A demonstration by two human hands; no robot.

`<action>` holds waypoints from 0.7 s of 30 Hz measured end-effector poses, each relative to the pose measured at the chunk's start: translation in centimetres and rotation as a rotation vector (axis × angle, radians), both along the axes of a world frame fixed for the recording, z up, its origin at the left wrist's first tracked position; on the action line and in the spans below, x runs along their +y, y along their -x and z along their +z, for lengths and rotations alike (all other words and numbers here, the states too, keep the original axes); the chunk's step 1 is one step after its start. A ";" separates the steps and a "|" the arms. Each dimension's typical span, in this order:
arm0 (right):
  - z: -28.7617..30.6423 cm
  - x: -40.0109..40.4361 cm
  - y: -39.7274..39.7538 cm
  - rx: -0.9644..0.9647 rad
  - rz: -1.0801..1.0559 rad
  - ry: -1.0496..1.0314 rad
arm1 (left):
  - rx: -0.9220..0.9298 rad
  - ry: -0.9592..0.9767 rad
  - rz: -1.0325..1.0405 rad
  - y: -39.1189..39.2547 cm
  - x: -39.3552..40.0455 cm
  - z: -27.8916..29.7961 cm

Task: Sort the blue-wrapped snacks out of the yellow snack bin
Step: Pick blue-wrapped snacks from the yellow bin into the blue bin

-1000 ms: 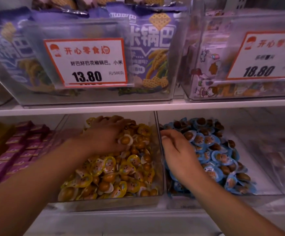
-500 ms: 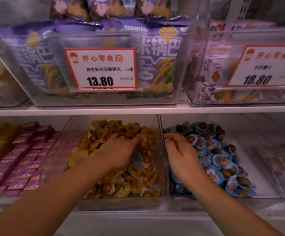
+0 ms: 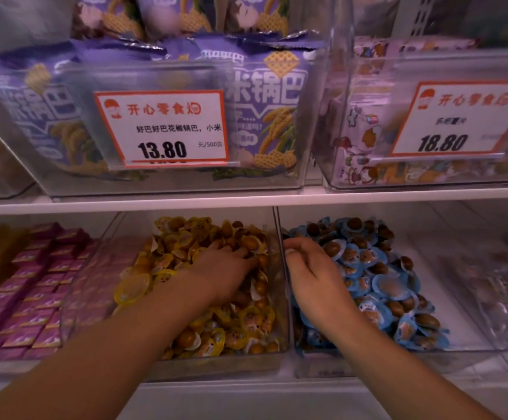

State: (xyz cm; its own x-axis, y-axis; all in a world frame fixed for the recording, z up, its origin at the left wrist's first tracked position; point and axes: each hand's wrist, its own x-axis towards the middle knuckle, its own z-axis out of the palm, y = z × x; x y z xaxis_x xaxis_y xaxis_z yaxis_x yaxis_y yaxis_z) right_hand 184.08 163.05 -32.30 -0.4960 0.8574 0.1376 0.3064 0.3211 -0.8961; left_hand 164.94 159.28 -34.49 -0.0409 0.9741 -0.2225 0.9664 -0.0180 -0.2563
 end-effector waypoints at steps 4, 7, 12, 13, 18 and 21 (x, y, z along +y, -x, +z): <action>0.1 0.0 0.0 0.005 0.002 0.006 | 0.098 -0.062 -0.102 -0.4 -0.8 0.6; 0.1 0.0 0.0 0.009 0.005 0.008 | 0.099 -0.076 -0.086 0.2 -1.9 0.3; 0.2 -0.1 -0.1 -0.005 0.010 -0.006 | -0.124 -0.137 0.028 1.4 -2.6 0.1; 0.2 -0.1 -0.1 -0.011 0.008 -0.013 | -0.221 -0.181 0.084 1.6 -2.6 0.2; 0.3 0.0 -0.2 -0.025 -0.024 -0.081 | -0.874 -0.394 0.225 1.2 -4.3 2.2; 1.7 -0.8 -0.5 0.107 -0.122 -0.181 | -1.175 -0.501 0.235 -1.2 -6.4 4.4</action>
